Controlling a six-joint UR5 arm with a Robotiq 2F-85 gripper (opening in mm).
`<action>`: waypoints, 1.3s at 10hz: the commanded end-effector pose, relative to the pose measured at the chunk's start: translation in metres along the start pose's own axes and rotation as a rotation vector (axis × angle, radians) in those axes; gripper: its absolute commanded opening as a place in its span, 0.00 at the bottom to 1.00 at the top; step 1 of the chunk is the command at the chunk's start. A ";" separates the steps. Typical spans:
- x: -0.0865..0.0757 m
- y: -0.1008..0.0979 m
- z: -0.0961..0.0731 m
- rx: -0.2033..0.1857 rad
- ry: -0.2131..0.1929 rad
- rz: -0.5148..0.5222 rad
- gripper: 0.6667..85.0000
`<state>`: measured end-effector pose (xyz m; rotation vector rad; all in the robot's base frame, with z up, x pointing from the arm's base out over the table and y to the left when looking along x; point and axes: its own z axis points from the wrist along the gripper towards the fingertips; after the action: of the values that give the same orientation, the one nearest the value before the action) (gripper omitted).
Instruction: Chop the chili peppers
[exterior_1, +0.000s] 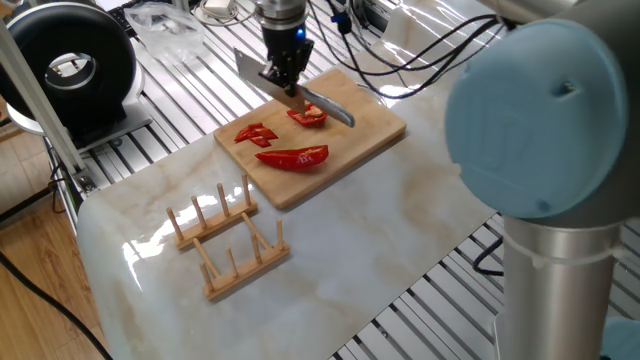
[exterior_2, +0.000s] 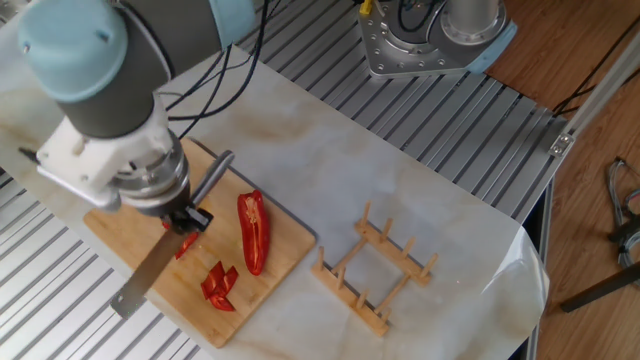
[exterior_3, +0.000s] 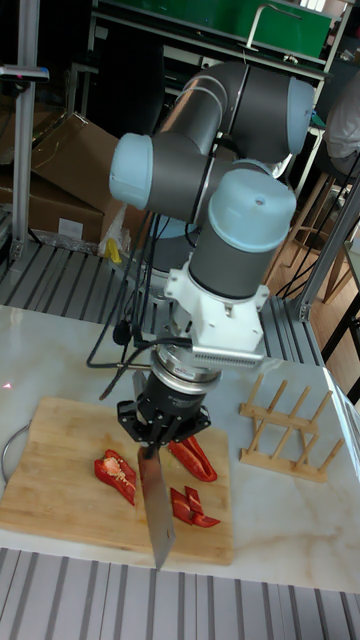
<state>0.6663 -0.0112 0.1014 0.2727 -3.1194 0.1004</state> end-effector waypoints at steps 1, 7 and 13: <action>0.017 -0.013 0.002 -0.010 -0.023 0.077 0.01; 0.035 -0.020 0.013 -0.016 0.014 0.249 0.01; 0.023 -0.009 0.016 -0.066 -0.005 0.309 0.01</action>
<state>0.6424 -0.0320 0.0870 -0.1591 -3.1346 0.0510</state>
